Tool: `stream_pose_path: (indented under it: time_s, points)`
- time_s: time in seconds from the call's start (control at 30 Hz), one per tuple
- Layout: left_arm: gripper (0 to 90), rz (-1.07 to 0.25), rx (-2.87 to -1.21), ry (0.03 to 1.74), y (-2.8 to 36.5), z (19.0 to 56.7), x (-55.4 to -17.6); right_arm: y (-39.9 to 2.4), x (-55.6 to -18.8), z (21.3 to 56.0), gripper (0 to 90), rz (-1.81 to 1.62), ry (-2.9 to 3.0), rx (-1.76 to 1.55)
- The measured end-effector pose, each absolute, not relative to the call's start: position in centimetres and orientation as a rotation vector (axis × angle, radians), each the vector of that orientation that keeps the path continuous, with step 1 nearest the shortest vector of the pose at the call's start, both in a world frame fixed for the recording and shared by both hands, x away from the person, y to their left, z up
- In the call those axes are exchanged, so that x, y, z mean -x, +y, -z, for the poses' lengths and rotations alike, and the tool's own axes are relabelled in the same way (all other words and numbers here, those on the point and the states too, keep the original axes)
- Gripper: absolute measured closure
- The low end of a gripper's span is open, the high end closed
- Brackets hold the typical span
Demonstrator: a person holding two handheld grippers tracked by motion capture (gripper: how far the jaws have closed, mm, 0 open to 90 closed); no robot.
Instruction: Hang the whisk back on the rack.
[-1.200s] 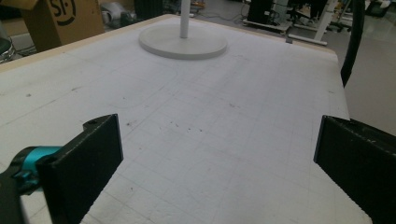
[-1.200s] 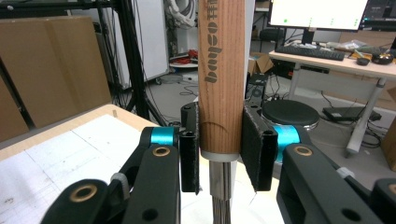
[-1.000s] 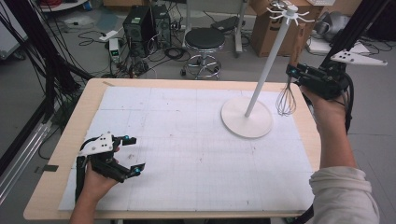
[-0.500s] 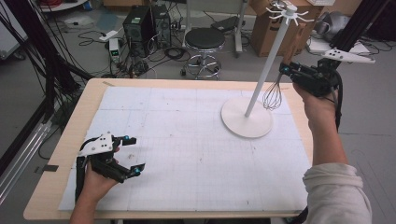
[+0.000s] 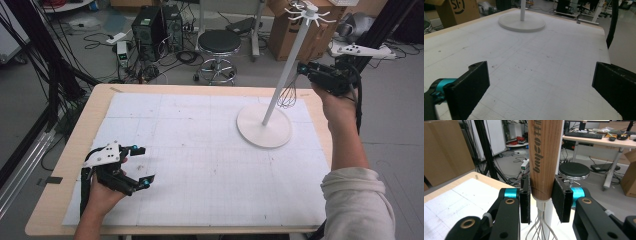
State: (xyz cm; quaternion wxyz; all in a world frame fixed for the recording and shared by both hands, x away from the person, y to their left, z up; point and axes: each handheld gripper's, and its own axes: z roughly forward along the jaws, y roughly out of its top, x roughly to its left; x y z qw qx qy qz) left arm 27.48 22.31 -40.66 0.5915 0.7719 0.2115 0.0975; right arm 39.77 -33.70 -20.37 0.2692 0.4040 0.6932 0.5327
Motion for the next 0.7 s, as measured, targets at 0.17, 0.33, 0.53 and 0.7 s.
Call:
stream_pose_path:
  time_s: [0.17,0.33,0.53,0.7]
  points:
    - [1.8,-0.228,-1.798,0.494,22.3,40.7,-27.5,-33.8,-39.9,20.0,70.2,-1.413,1.871,-1.097]
    - [1.8,-0.227,-1.799,0.496,22.3,40.7,-27.5,-33.9,-40.0,19.4,70.3,-1.412,1.871,-1.095]
    - [1.8,-0.227,-1.799,0.496,22.3,40.8,-27.5,-33.9,-40.4,19.4,70.3,-1.397,1.899,-1.109]
    - [1.8,-0.222,-1.800,0.496,22.3,40.8,-27.5,-33.8,-40.7,19.2,70.3,-1.391,1.926,-1.102]
